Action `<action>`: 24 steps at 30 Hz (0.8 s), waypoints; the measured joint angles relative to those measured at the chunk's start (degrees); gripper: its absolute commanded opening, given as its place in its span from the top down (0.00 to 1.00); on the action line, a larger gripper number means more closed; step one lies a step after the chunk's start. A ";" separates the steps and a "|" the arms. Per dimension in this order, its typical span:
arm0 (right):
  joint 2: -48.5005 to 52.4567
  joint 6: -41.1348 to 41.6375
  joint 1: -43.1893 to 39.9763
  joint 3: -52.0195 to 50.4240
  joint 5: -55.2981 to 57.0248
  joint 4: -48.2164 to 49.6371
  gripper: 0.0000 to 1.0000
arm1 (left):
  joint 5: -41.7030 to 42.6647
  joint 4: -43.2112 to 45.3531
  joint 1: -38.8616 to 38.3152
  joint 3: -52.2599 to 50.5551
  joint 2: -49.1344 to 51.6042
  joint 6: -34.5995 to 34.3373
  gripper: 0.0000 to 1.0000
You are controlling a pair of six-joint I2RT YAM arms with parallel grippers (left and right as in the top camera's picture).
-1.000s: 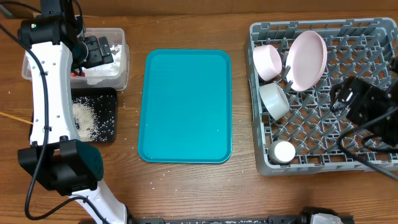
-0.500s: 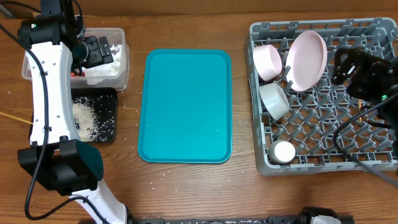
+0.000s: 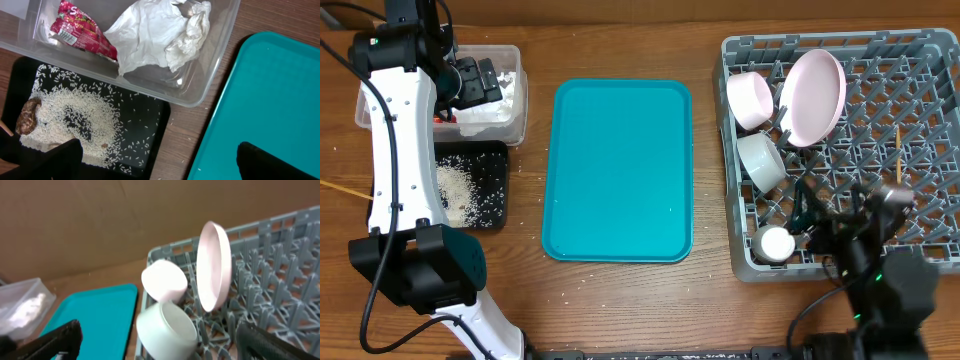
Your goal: Sort waste into correct bins and load items into the dishwasher
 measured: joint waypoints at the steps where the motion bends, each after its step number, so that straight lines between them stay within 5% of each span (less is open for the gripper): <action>1: -1.73 -0.02 0.09 -2.43 0.28 2.05 0.00 | 0.00 0.00 0.00 0.00 0.00 0.00 0.00; 11: -12.98 0.00 0.33 -22.84 1.38 18.21 0.00 | 0.00 0.00 0.00 0.00 0.00 0.00 0.00; 24: -19.39 0.02 0.33 -26.93 3.72 17.25 0.00 | 0.00 0.00 0.00 0.00 0.00 0.00 0.00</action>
